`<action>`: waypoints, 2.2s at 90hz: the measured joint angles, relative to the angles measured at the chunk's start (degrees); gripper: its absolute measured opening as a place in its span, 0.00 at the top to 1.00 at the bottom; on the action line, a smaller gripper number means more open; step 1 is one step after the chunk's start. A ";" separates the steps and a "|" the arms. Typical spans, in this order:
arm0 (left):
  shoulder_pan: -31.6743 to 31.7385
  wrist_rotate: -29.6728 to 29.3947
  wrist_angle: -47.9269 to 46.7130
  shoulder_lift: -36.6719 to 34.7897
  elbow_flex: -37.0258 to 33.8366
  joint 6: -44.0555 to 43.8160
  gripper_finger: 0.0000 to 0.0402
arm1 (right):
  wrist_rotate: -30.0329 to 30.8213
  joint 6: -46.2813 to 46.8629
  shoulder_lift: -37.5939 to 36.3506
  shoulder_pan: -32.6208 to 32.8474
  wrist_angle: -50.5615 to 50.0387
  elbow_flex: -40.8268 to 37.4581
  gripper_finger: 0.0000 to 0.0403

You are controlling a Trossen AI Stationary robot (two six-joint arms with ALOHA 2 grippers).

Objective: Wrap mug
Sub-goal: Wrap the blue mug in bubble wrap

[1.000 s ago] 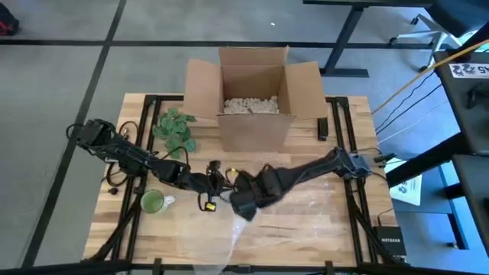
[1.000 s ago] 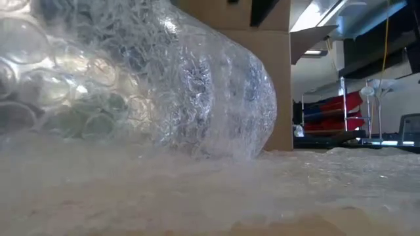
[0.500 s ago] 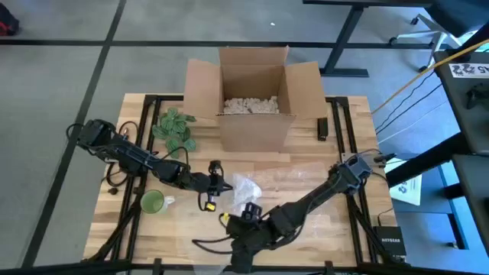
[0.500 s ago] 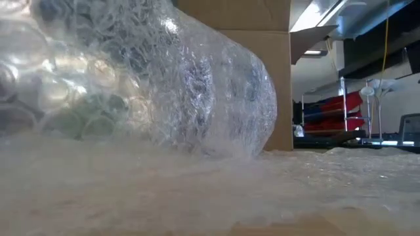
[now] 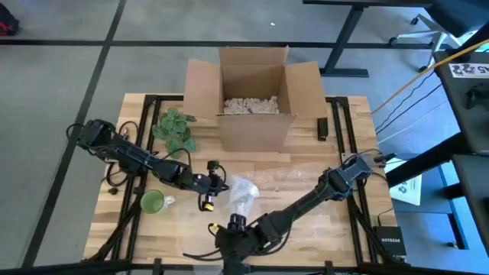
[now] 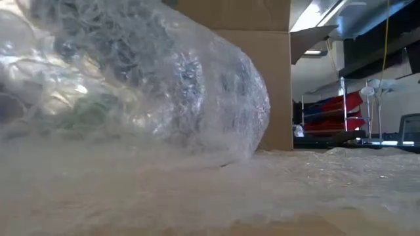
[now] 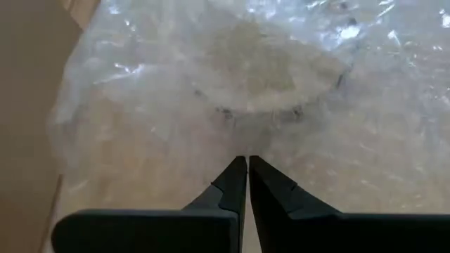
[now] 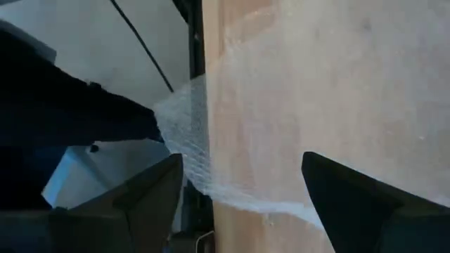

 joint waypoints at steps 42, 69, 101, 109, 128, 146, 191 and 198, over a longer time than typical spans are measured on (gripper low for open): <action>0.00 0.03 -0.77 -0.24 0.00 0.01 1.00 | -2.84 14.03 0.21 0.80 -11.94 0.07 0.62; 0.00 0.06 0.36 -0.66 0.00 0.52 1.00 | 6.90 22.82 -4.04 6.97 -35.89 0.74 0.91; -0.32 2.14 4.23 -3.54 0.11 1.45 1.00 | 36.55 43.11 -10.60 16.09 -40.60 -11.32 1.00; -0.63 2.19 4.22 -5.21 0.11 1.54 1.00 | 37.59 50.97 -10.54 17.00 -35.64 -18.92 1.00; -1.22 4.45 3.70 -9.76 0.09 1.82 1.00 | 51.26 61.12 -12.07 18.26 -14.09 -36.99 1.00; -1.11 15.38 3.65 -14.30 0.09 1.31 1.00 | 60.22 67.53 -17.98 18.31 -1.90 -54.66 1.00; -1.53 20.41 29.64 -16.75 -16.59 -10.34 1.00 | 61.10 43.40 -54.53 16.94 23.55 -90.98 1.00; -1.84 18.07 36.39 -16.76 -21.33 -15.17 1.00 | 56.08 32.91 -59.13 14.76 31.51 -94.13 1.00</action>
